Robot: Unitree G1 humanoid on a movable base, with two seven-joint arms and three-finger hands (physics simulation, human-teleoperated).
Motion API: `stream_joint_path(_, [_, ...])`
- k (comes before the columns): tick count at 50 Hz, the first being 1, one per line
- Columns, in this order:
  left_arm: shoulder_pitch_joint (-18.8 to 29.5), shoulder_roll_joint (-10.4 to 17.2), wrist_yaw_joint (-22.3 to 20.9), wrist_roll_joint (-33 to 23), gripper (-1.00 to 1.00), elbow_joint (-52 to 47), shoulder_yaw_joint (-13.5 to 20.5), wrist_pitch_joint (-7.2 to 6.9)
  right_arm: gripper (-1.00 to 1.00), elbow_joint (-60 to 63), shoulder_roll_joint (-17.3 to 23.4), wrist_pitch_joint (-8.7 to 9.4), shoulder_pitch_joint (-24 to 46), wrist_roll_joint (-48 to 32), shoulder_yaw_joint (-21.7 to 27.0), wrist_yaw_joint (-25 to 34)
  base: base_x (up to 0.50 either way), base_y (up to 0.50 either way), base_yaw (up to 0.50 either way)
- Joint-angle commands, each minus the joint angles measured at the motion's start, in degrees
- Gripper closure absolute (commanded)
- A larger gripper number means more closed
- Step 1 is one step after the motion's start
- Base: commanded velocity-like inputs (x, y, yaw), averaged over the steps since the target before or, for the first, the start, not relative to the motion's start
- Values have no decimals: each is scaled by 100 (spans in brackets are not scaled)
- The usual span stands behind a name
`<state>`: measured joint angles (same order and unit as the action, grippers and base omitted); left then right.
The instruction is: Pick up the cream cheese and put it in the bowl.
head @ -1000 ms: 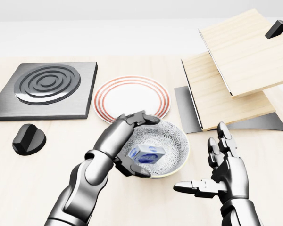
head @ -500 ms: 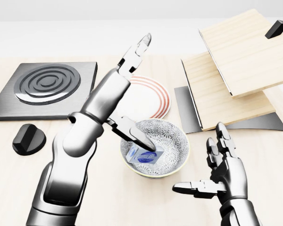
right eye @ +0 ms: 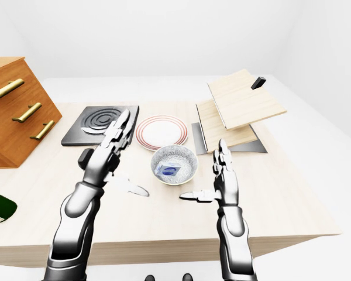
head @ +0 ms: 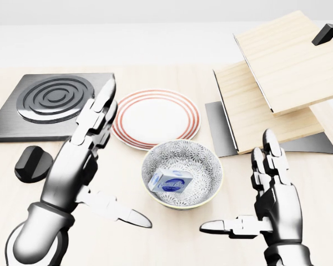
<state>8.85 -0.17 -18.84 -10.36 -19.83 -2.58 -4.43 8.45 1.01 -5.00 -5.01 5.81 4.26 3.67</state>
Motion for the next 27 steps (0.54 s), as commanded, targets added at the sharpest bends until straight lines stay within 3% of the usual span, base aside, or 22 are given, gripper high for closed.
stream_joint_path(1, [-1602, 1, 550, 1047, -100, 245, -72, 472, -100, 464, -98, 0, -303, -601, -251, -184, 0, 0, 0])
stream_joint_path(2, [-1677, 20, 527, 1115, -100, 294, -114, 566, -100, 468, -95, 0, -313, -671, -265, -216, 0, 0, 0])
stream_joint_path(4, [-1731, 37, 563, 1196, -100, 311, -142, 625, -100, 414, -91, 0, -304, -790, -278, -282, 0, 0, 0])
stream_joint_path(7, [-1808, 28, 630, 1356, -100, 223, -183, 587, -100, 84, -83, 0, -193, -1006, -277, -440, 0, 0, 0])
stream_joint_path(10, [-2018, 20, 639, 1543, -100, 220, -304, 845, -100, -130, -72, 0, -156, -1206, -311, -563, 0, 0, 0])
stream_joint_path(12, [-2063, 57, 636, 1605, -100, 235, -332, 903, -100, -149, -72, 0, -176, -1276, -339, -596, 0, 0, 0])
stream_joint_path(15, [-2007, 82, 659, 1693, -100, 218, -301, 764, -100, -165, -66, 0, -191, -1433, -372, -667, 0, 0, 0])
stream_joint_path(21, [-1978, 82, 672, 1752, -100, 187, -260, 742, -100, -218, -62, 0, -203, -1646, -427, -776, 0, 0, 0])
stream_joint_path(27, [-1899, 88, 688, 1807, -100, 43, -202, 580, -100, -217, -58, 0, -196, -1611, -422, -756, 0, 0, 0])
